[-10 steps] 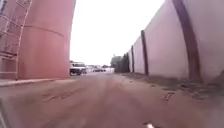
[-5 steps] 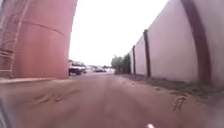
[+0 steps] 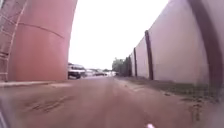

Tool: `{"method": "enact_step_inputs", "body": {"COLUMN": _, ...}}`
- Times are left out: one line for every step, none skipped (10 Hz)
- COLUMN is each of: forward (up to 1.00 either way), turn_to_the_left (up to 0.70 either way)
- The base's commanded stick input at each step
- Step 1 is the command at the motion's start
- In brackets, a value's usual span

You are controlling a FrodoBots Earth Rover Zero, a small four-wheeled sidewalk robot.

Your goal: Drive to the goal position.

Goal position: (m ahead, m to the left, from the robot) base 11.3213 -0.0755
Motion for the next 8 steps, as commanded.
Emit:
{"method": "enact_step_inputs", "body": {"forward": 0.7, "turn_to_the_left": 0.0}}
{"method": "enact_step_inputs", "body": {"forward": 0.7, "turn_to_the_left": 0.0}}
{"method": "enact_step_inputs", "body": {"forward": 0.7, "turn_to_the_left": 0.0}}
{"method": "enact_step_inputs", "body": {"forward": 0.7, "turn_to_the_left": 0.07}}
{"method": "enact_step_inputs", "body": {"forward": 0.7, "turn_to_the_left": 0.22}}
{"method": "enact_step_inputs", "body": {"forward": 0.7, "turn_to_the_left": 0.18}}
{"method": "enact_step_inputs", "body": {"forward": 0.7, "turn_to_the_left": 0.01}}
{"method": "enact_step_inputs", "body": {"forward": 0.7, "turn_to_the_left": 0.0}}
